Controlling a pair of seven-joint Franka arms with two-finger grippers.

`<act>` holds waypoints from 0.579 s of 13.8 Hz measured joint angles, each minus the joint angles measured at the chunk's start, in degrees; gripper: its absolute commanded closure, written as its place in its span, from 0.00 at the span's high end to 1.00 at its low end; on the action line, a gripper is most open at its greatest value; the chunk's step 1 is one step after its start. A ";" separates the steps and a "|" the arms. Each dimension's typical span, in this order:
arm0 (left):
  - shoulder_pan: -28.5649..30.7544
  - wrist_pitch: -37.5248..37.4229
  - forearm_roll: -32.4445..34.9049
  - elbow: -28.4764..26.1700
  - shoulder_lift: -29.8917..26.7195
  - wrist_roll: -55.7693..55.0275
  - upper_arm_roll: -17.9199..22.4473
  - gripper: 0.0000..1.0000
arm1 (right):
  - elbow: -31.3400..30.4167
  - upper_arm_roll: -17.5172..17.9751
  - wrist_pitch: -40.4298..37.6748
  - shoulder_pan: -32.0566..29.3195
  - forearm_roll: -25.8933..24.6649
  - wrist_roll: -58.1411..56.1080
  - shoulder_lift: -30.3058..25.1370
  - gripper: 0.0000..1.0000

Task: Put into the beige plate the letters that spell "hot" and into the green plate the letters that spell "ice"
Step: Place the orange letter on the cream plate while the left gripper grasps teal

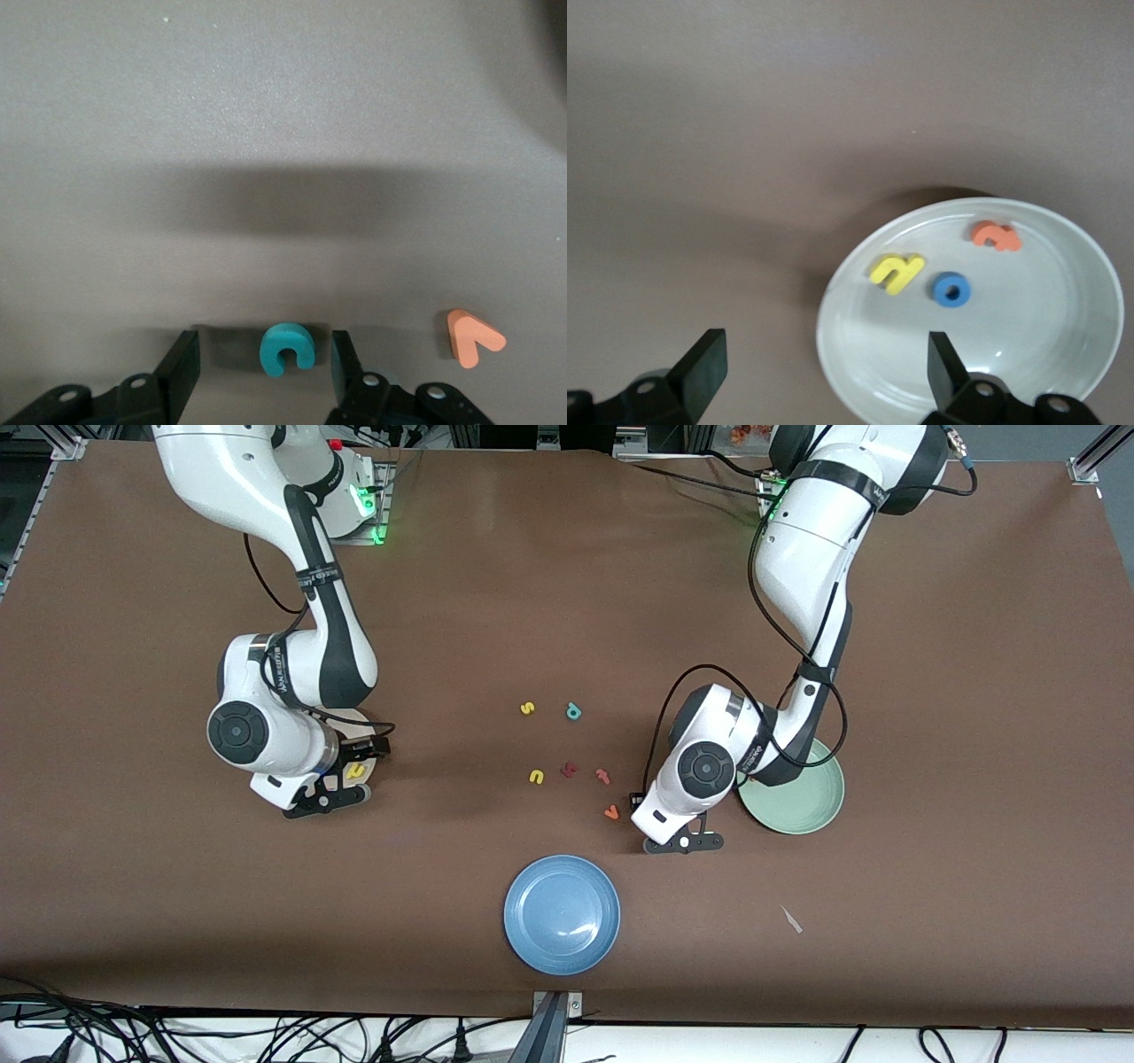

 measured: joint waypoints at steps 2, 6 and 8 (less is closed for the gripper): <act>-0.02 -0.03 0.00 0.10 0.20 -0.82 0.01 0.61 | 2.56 0.00 -3.40 1.53 0.00 3.82 -0.05 1.00; -0.33 -0.04 0.00 0.19 0.46 -1.78 0.04 0.50 | 5.48 0.04 -6.37 3.37 0.00 8.17 -0.09 1.00; -0.42 -0.05 0.00 0.35 0.46 -1.90 0.04 0.30 | 5.81 0.23 -6.75 2.97 0.00 8.96 -0.67 1.00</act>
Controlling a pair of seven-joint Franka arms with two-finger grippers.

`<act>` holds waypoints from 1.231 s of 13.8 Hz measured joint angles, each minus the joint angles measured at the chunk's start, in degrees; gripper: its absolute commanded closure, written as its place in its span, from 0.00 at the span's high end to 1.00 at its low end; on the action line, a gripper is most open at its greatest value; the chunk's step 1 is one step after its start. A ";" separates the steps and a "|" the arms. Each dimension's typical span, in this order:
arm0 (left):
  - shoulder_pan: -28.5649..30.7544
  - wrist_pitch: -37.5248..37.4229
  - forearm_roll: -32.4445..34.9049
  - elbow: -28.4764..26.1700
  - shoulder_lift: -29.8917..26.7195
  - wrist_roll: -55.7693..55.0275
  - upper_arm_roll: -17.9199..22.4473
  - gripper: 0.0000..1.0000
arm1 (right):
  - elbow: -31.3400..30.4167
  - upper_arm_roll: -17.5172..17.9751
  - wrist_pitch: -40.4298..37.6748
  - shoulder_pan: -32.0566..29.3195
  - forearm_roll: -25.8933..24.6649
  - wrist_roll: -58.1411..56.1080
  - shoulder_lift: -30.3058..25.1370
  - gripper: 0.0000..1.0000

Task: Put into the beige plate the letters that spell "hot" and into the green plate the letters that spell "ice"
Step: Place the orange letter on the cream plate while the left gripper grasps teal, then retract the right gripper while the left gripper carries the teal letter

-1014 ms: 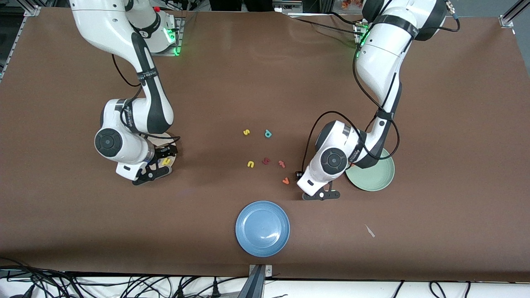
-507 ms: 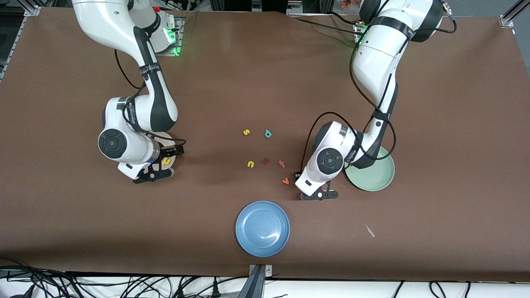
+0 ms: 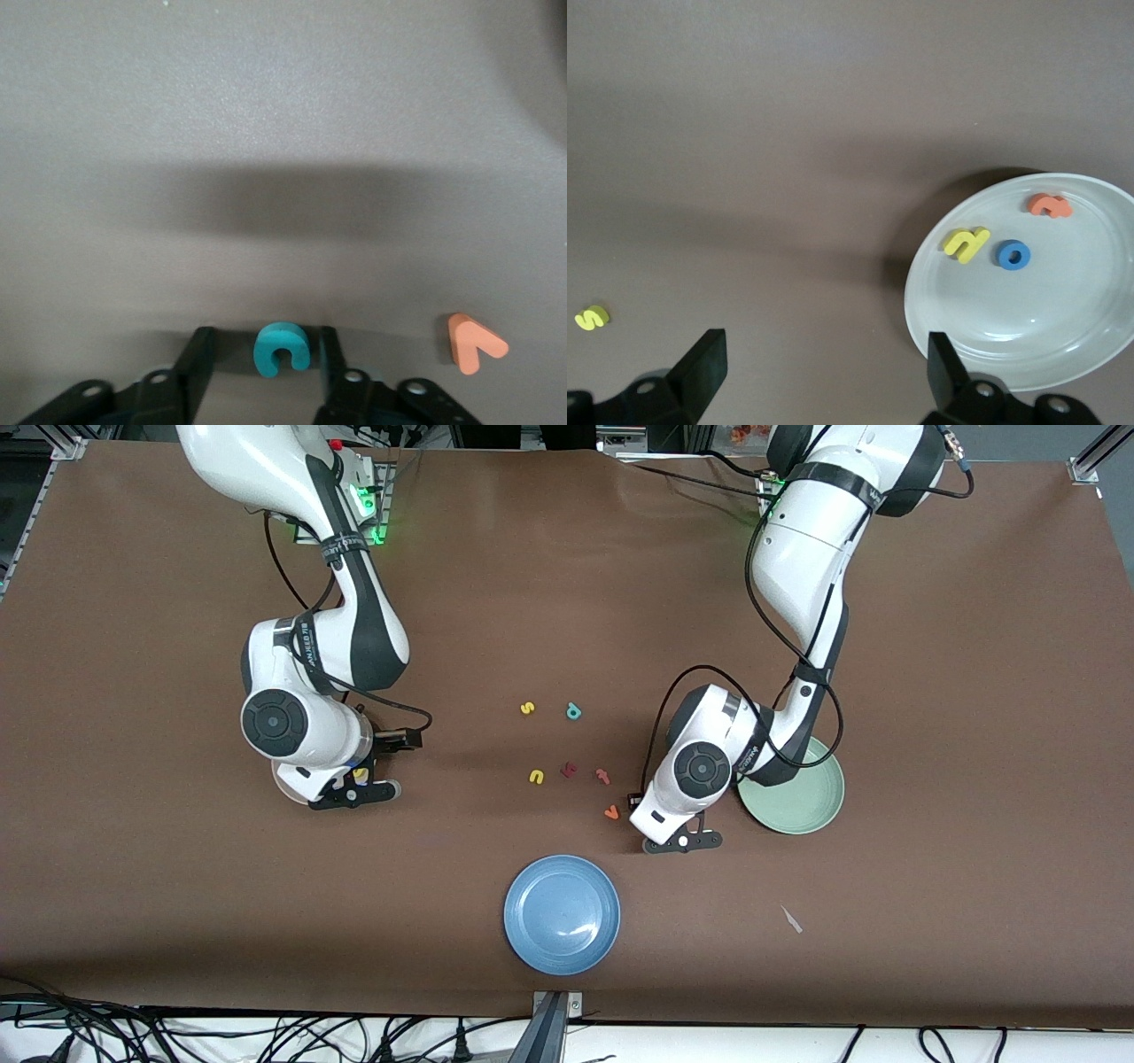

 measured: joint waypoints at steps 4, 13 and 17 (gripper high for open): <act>-0.07 -0.09 0.00 0.31 0.00 -0.22 0.04 0.08 | 0.01 8.93 -2.42 -10.60 -1.28 0.11 -4.89 1.00; 1.25 -6.90 0.01 2.97 -2.07 4.08 1.03 0.06 | -0.53 17.47 -7.47 -25.46 -12.41 -2.87 -18.20 1.00; 5.30 -9.94 0.01 2.91 -7.09 14.14 1.33 0.06 | -0.85 17.98 -11.45 -26.48 -16.85 -2.87 -24.01 1.00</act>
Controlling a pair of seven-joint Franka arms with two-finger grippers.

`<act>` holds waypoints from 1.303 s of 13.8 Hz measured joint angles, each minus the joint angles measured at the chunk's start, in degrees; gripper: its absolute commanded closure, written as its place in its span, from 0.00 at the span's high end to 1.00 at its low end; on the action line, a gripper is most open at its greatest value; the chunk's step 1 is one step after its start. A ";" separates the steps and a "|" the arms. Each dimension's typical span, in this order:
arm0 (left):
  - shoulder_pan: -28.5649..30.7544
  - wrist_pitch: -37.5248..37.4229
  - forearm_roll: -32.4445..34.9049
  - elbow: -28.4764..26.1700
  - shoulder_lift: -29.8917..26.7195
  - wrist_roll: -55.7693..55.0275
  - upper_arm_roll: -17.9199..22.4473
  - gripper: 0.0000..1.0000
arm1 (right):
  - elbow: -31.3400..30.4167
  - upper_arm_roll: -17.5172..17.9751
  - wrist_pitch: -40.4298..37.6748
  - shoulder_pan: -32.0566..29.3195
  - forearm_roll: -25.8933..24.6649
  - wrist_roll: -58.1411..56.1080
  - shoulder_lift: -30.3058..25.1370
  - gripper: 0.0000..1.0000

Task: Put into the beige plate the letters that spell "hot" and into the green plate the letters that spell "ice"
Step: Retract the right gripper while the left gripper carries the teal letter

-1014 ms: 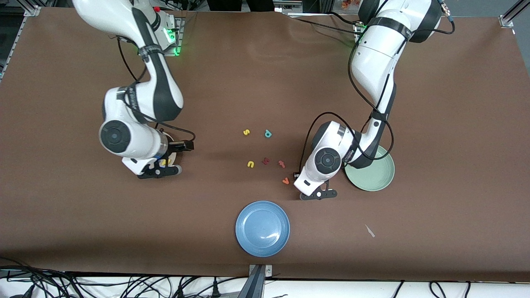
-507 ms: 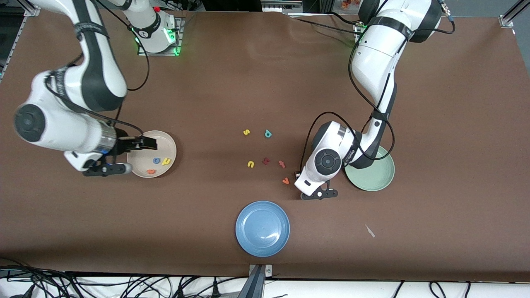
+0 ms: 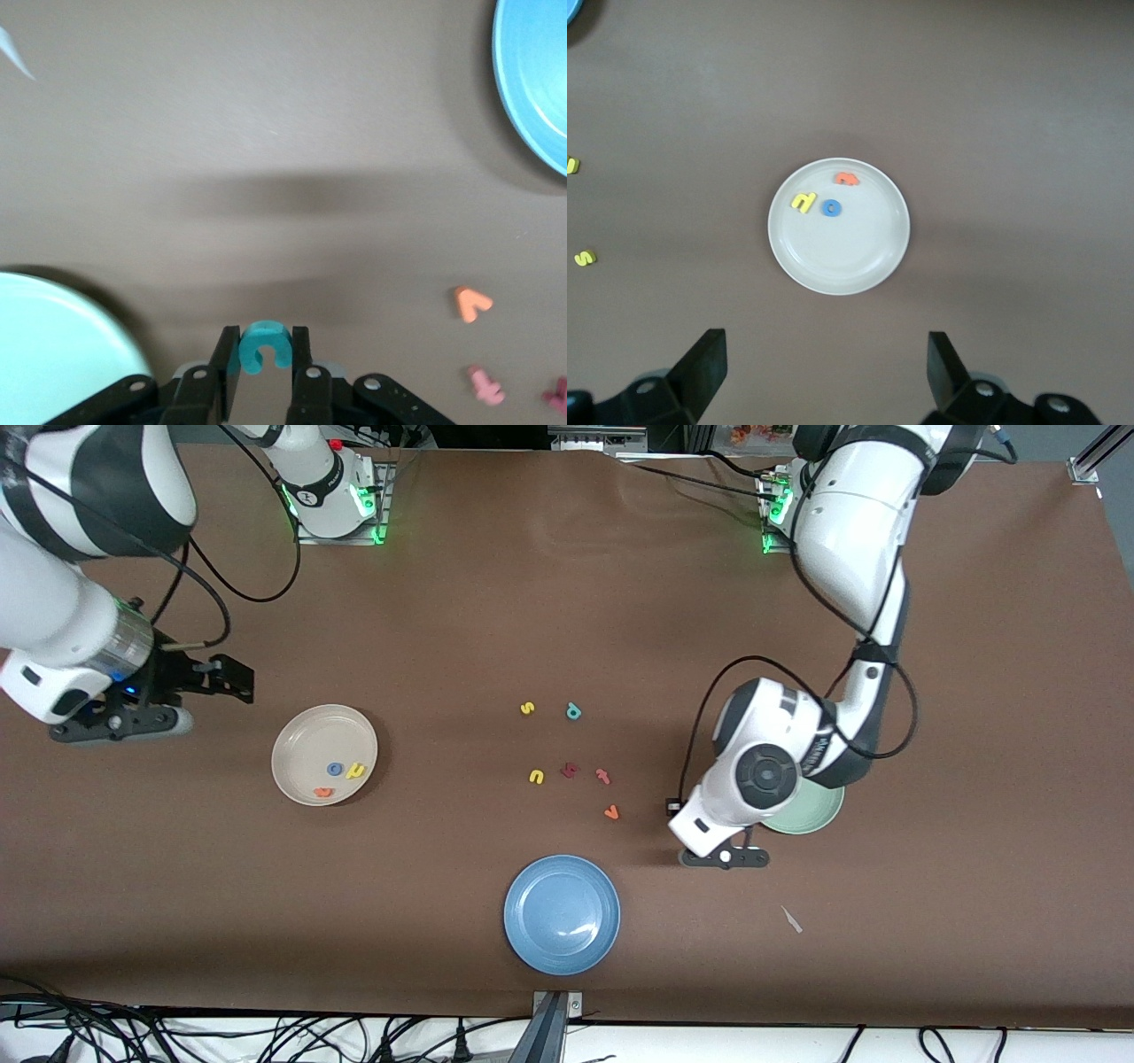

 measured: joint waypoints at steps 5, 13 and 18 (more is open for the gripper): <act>6.89 -1.63 0.00 -8.26 -6.39 17.96 -0.05 0.07 | 0.48 0.73 -4.62 -1.89 -2.78 -0.06 -2.89 1.00; 13.24 12.26 0.01 -32.61 -15.78 29.48 -2.74 0.07 | 0.89 0.76 -6.14 -4.66 -2.76 -0.06 -5.01 1.00; 13.49 21.70 0.70 -39.13 -15.89 32.86 -3.13 0.19 | 0.94 0.80 -6.11 -6.23 -2.76 0.09 -5.55 1.00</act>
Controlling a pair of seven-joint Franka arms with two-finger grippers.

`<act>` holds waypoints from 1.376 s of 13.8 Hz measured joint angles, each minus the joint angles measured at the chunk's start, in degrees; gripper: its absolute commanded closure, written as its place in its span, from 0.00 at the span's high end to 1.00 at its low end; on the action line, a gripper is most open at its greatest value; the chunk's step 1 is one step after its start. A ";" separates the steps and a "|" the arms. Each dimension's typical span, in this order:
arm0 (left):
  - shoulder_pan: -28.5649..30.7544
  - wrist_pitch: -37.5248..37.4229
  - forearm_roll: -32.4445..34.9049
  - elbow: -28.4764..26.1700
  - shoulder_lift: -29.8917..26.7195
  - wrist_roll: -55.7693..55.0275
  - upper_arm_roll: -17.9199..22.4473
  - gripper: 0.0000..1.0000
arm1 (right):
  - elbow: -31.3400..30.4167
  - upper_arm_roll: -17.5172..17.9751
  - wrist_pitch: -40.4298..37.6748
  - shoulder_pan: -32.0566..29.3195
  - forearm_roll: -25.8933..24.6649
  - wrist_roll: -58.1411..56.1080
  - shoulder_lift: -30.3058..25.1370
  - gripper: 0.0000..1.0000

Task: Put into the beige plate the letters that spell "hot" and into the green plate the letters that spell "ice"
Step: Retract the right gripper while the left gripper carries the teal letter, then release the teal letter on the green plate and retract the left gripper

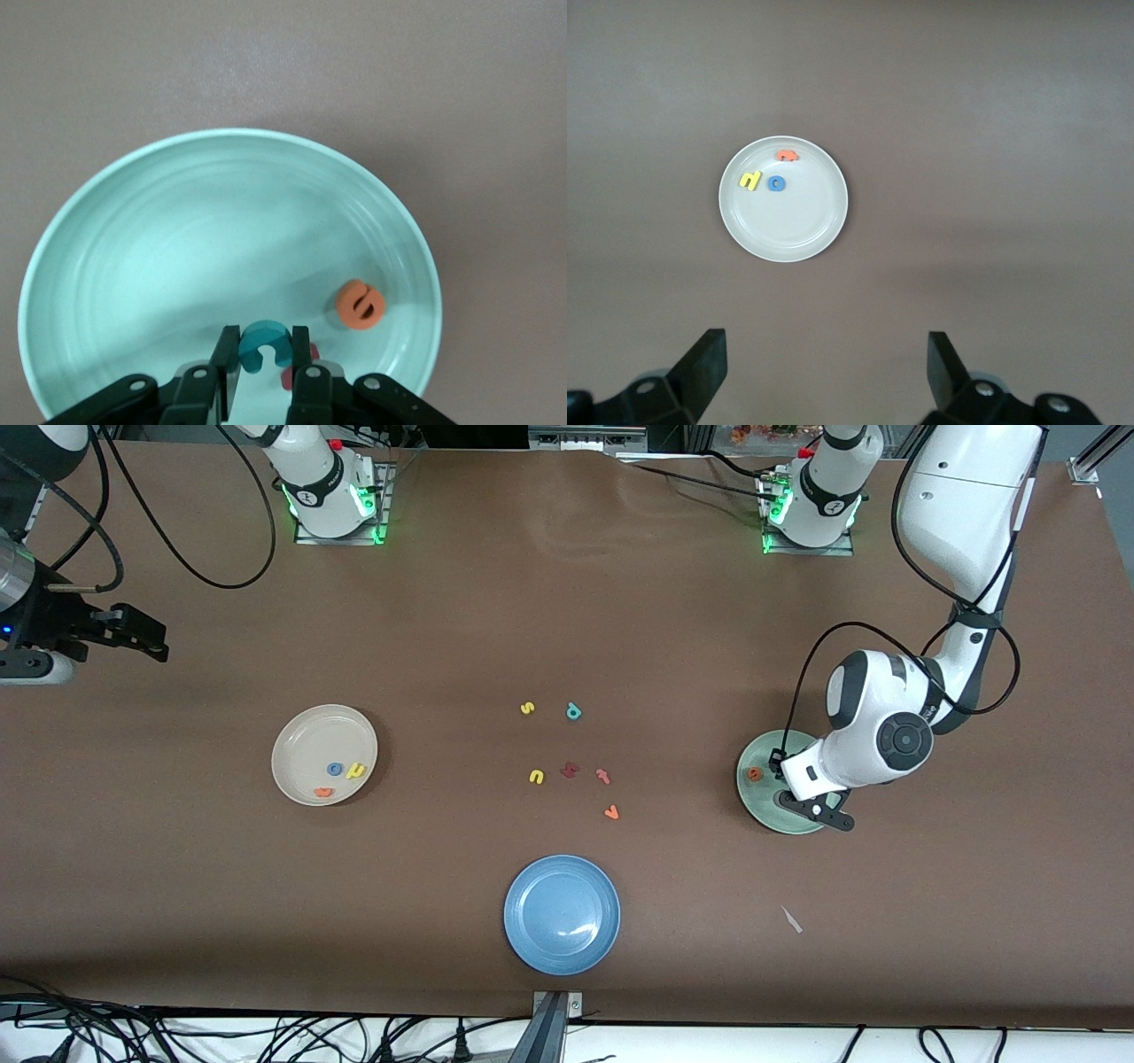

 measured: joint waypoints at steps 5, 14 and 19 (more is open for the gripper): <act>0.11 3.66 3.71 -1.27 -0.37 0.39 -0.07 1.00 | 0.01 0.17 0.00 -0.82 1.48 -0.01 -0.09 1.00; 2.38 -8.00 3.74 2.37 -14.15 0.39 -0.03 1.00 | 0.04 0.29 0.03 -0.87 3.78 0.19 -0.08 1.00; 5.59 -28.70 3.74 11.28 -19.39 -0.65 0.11 1.00 | 0.03 0.59 0.00 -0.82 3.79 0.19 0.11 1.00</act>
